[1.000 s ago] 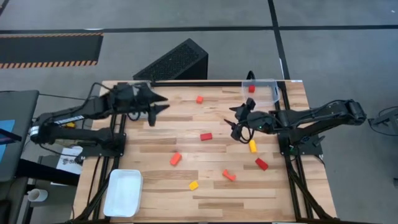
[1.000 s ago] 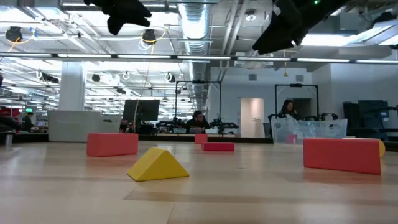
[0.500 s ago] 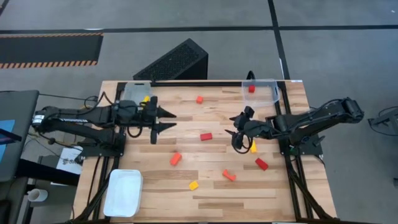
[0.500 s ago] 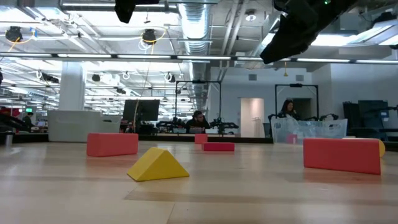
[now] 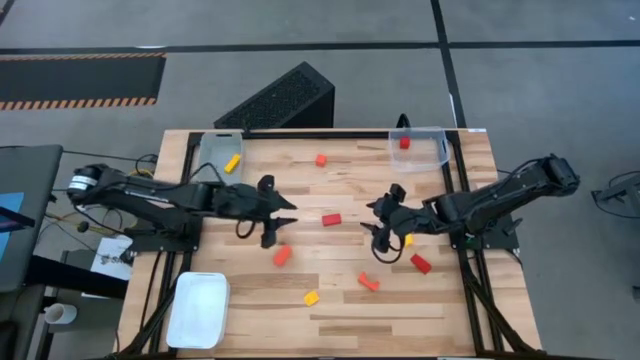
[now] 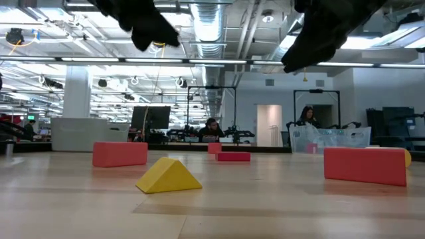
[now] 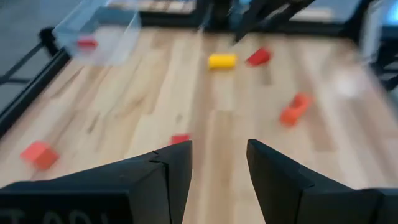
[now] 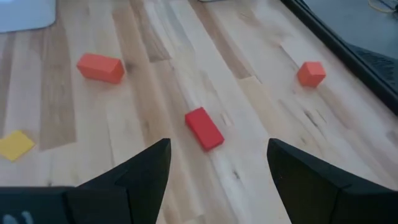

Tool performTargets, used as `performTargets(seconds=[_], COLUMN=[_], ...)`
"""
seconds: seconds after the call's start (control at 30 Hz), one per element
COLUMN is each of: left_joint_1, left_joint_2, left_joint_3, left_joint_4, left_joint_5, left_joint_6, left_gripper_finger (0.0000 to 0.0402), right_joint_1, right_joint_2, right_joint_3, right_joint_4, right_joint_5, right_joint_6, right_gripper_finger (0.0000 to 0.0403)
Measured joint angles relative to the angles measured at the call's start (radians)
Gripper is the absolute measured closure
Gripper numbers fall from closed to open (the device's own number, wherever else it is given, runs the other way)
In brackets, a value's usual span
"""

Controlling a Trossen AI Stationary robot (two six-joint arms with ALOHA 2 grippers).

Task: Sort & place blocks by color
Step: Put the top orange block into the white bin

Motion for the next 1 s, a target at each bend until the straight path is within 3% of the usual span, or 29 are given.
performTargets(seconds=[0.47,0.87,1.0], left_joint_1=[0.275,0.452,0.489], left_joint_2=[0.262,0.643,0.762], left_joint_3=[0.127,0.389,0.472], left_joint_4=[-0.003,-0.014,-0.010], left_joint_5=[-0.100,-0.089,-0.088], left_joint_6=[0.015,0.047,-0.024], left_gripper_finger=[0.0173,0.0104,0.0097], right_joint_1=[0.072,0.176,0.213], right_joint_2=[-0.004,-0.004,-0.004], right_joint_3=[0.000,0.000,0.000], right_joint_4=[0.016,0.016,0.038], right_joint_5=[0.004,0.062,0.066], right_joint_6=[0.126,0.262,0.303], right_gripper_finger=[0.0113,0.0113,0.0113])
